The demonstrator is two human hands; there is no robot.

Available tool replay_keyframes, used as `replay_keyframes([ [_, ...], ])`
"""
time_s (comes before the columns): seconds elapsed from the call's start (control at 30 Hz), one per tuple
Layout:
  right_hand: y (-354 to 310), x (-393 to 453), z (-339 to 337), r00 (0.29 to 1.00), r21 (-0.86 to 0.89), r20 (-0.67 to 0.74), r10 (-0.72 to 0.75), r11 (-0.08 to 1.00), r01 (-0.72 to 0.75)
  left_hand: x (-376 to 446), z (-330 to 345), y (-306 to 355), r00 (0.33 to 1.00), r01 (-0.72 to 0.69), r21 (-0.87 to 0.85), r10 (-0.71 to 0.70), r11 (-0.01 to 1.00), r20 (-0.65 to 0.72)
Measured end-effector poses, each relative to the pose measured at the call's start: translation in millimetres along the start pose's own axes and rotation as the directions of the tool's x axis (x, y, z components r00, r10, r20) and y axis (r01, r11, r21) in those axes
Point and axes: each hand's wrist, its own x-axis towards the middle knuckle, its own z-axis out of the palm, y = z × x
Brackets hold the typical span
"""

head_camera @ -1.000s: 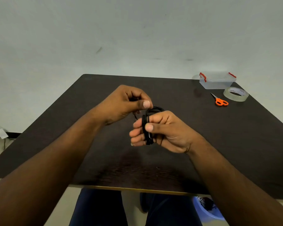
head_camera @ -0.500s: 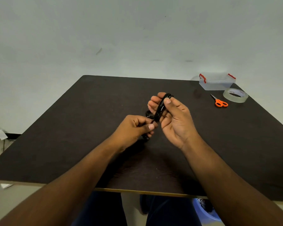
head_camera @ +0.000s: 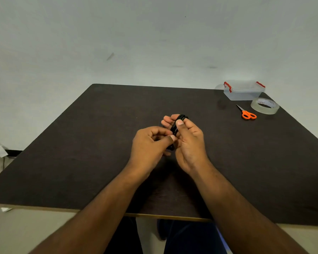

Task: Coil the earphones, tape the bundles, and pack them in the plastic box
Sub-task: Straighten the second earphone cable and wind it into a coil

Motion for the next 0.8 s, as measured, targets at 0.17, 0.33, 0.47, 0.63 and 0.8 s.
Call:
replay_keyframes([
  [0.17,-3.6,-1.2,0.3,0.99,0.195,-0.042,0.132,0.973,-0.122,12.8,-8.6,9.7,0.966,0.053,-0.063,-0.036,0.997,0.255],
  [0.33,-0.4,-3.0,2.2,0.968,0.363,-0.086,0.234,0.912,-0.189,19.5,-9.1,-5.3,0.947,-0.288,0.313,0.22,0.905,0.233],
  [0.47,-1.6,-6.9,5.4,0.963,0.397,-0.083,0.258,0.894,-0.206,17.1,-0.9,-10.0,0.947,-0.321,0.334,0.307,0.886,0.094],
  [0.63,-3.3,-6.1,6.2,0.967,0.421,-0.059,0.247,0.885,-0.2,14.2,7.4,-15.5,0.879,-0.409,0.37,0.469,0.834,-0.084],
  [0.8,2.3,-7.0,8.6,0.971,0.428,-0.082,0.224,0.888,-0.168,15.2,14.7,-6.2,0.936,-0.201,0.067,0.212,0.977,-0.28],
])
